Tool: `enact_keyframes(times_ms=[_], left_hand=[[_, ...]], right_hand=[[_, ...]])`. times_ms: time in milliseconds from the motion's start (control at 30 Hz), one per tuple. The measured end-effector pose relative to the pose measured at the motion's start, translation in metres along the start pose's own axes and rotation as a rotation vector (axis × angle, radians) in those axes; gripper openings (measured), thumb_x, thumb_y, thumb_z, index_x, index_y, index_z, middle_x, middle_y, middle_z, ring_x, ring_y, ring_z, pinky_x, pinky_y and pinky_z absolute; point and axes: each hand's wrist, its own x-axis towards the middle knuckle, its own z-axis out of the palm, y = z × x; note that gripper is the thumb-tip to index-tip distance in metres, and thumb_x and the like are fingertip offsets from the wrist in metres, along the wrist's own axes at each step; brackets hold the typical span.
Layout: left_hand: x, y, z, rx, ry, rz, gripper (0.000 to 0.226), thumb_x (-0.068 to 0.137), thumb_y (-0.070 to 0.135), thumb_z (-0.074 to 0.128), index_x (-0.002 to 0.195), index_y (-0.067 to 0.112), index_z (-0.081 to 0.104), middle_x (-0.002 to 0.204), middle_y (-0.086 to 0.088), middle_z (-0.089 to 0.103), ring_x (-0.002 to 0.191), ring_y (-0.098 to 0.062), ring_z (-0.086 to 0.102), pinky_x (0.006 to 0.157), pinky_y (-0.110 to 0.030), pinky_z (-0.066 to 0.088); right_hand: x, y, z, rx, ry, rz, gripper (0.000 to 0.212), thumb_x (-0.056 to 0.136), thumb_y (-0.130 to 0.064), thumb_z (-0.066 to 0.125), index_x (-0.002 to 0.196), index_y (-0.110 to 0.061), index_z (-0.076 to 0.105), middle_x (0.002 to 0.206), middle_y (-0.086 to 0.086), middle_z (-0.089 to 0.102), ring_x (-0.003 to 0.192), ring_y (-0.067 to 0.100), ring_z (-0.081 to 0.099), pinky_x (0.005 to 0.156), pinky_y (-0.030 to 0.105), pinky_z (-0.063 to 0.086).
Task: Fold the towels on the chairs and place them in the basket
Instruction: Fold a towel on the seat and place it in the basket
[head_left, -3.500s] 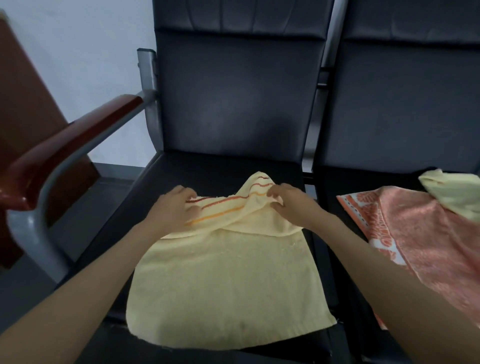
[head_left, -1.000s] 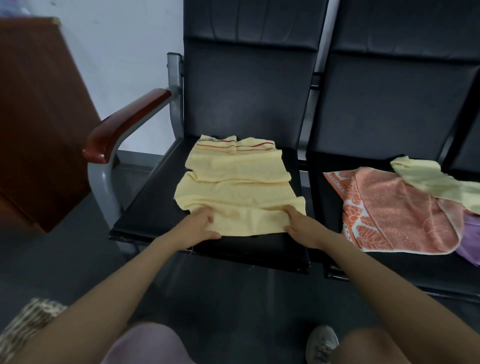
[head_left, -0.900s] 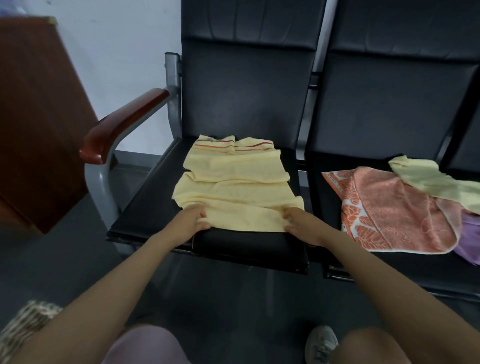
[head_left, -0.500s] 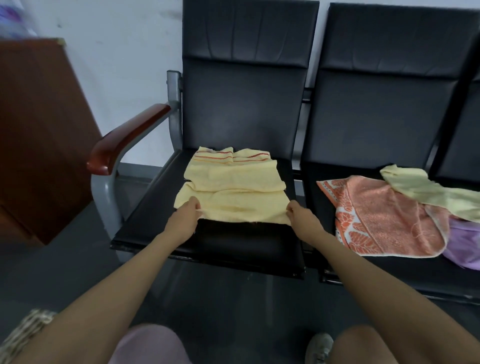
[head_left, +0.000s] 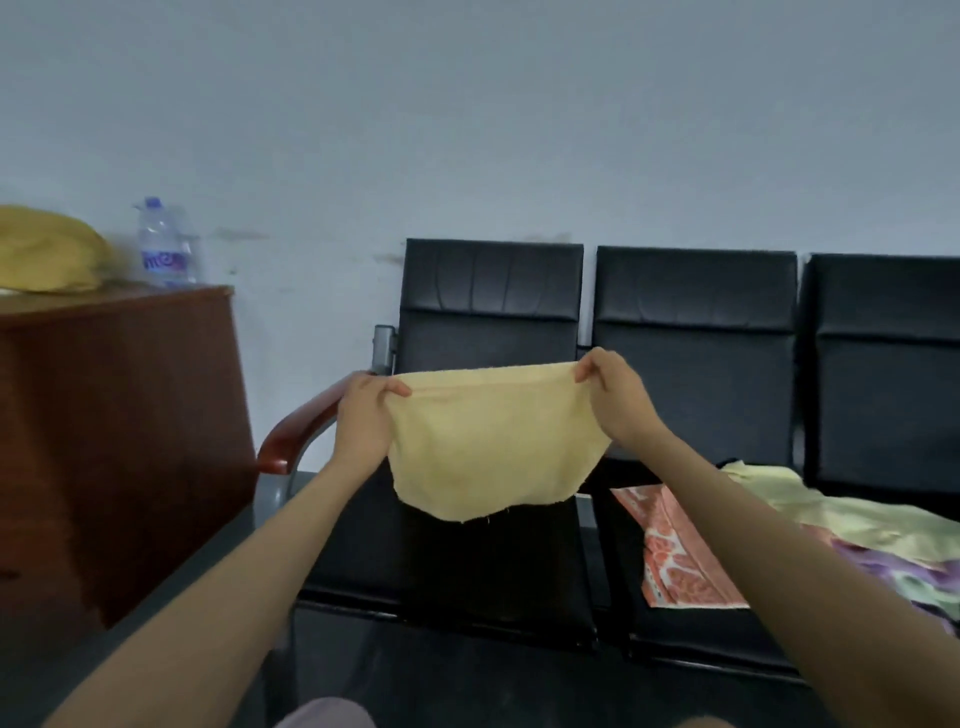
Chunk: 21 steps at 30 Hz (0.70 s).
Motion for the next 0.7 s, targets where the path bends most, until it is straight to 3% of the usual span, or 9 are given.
enact_keyframes(times_ms=[267, 400, 433, 533, 600, 700], left_hand=[[-0.008, 0.028, -0.023, 0.027, 0.073, 0.059, 0.028, 0.092, 0.001, 0.042, 0.089, 0.017, 0.065, 0.108, -0.003, 0.048, 0.097, -0.013, 0.046, 0.073, -0.007, 0.031], [-0.009, -0.016, -0.005, 0.127, -0.077, -0.031, 0.027, 0.092, 0.001, 0.043, 0.091, 0.016, 0.065, 0.117, -0.003, 0.048, 0.105, -0.016, 0.049, 0.095, -0.027, 0.039], [-0.012, -0.029, 0.001, 0.169, -0.107, -0.068, 0.027, 0.091, 0.001, 0.042, 0.092, 0.017, 0.064, 0.116, -0.002, 0.049, 0.105, -0.016, 0.05, 0.094, -0.028, 0.039], [-0.027, -0.061, 0.025, 0.273, -0.198, -0.188, 0.032, 0.09, -0.002, 0.038, 0.1, 0.01, 0.065, 0.114, -0.006, 0.051, 0.097, -0.018, 0.051, 0.085, -0.025, 0.04], [-0.035, -0.081, 0.04, 0.302, -0.297, -0.254, 0.031, 0.086, -0.001, 0.042, 0.107, 0.008, 0.062, 0.115, -0.009, 0.05, 0.088, -0.016, 0.049, 0.07, -0.02, 0.039], [-0.042, -0.111, 0.057, 0.278, -0.334, -0.341, 0.022, 0.086, 0.002, 0.05, 0.105, 0.012, 0.057, 0.114, -0.008, 0.051, 0.084, -0.01, 0.048, 0.055, -0.014, 0.032]], right_hand=[[-0.008, -0.029, -0.028, 0.047, 0.036, -0.042, 0.024, 0.092, -0.002, 0.032, 0.083, -0.01, 0.052, 0.091, 0.0, 0.053, 0.076, 0.013, 0.047, 0.064, 0.021, 0.037], [-0.018, 0.007, -0.002, -0.086, -0.143, 0.038, 0.027, 0.092, 0.001, 0.031, 0.083, -0.011, 0.053, 0.096, 0.003, 0.053, 0.073, 0.018, 0.047, 0.06, 0.025, 0.037], [-0.022, 0.02, 0.009, -0.098, -0.185, 0.075, 0.028, 0.093, 0.001, 0.03, 0.085, -0.012, 0.054, 0.098, 0.005, 0.053, 0.076, 0.02, 0.049, 0.061, 0.026, 0.038], [-0.034, 0.054, 0.043, -0.106, -0.282, 0.156, 0.027, 0.094, -0.002, 0.033, 0.091, -0.012, 0.058, 0.105, 0.005, 0.054, 0.088, 0.021, 0.053, 0.07, 0.028, 0.04], [-0.039, 0.074, 0.064, -0.127, -0.361, 0.182, 0.016, 0.094, -0.011, 0.043, 0.091, -0.018, 0.057, 0.104, 0.0, 0.051, 0.089, 0.016, 0.052, 0.073, 0.024, 0.038], [-0.043, 0.104, 0.086, -0.169, -0.459, 0.179, 0.015, 0.087, -0.01, 0.053, 0.09, -0.024, 0.055, 0.1, -0.005, 0.047, 0.089, 0.013, 0.05, 0.064, 0.012, 0.035]])
